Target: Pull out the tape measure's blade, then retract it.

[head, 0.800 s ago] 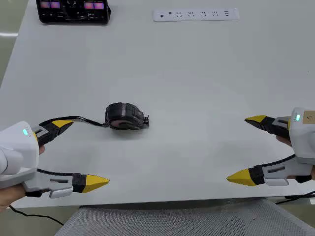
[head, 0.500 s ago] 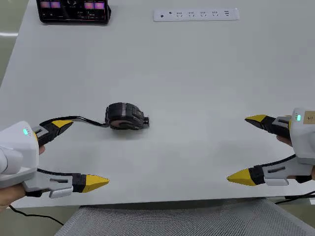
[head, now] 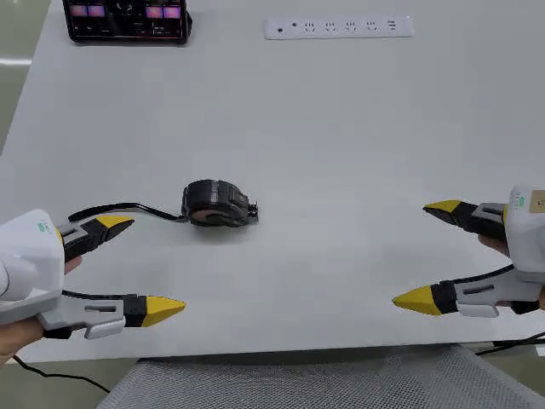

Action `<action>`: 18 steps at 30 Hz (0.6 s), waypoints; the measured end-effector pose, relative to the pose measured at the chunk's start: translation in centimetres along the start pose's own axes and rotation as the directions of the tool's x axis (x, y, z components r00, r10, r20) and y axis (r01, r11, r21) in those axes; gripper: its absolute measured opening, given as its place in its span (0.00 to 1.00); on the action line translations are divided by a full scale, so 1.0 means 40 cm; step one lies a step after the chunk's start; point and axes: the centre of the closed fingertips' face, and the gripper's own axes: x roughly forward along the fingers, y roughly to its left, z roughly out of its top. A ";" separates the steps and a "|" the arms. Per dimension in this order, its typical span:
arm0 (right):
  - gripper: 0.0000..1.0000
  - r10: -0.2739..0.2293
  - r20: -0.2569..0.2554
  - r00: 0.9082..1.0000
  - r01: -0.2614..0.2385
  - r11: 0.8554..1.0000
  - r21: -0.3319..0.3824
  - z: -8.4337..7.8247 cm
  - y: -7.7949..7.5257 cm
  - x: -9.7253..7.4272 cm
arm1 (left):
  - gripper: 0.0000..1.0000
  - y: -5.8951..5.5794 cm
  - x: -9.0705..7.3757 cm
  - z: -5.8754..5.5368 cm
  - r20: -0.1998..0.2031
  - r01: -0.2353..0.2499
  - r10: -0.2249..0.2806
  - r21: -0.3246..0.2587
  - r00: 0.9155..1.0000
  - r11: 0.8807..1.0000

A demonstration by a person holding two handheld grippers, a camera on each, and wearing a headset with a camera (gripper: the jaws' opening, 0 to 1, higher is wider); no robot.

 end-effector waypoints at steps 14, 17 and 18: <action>0.84 -0.004 -0.014 1.000 0.004 1.000 -0.005 -0.005 -0.004 0.003 | 0.78 0.006 -0.003 0.001 0.003 -0.002 0.002 -0.018 1.000 1.000; 0.84 -0.005 -0.015 1.000 0.005 1.000 -0.005 -0.005 -0.005 0.003 | 0.79 0.010 -0.004 0.004 0.004 -0.006 0.006 -0.018 1.000 1.000; 0.84 -0.005 -0.016 1.000 0.005 1.000 -0.005 -0.005 -0.006 0.004 | 0.79 0.011 -0.004 0.005 0.005 -0.008 0.008 -0.019 1.000 1.000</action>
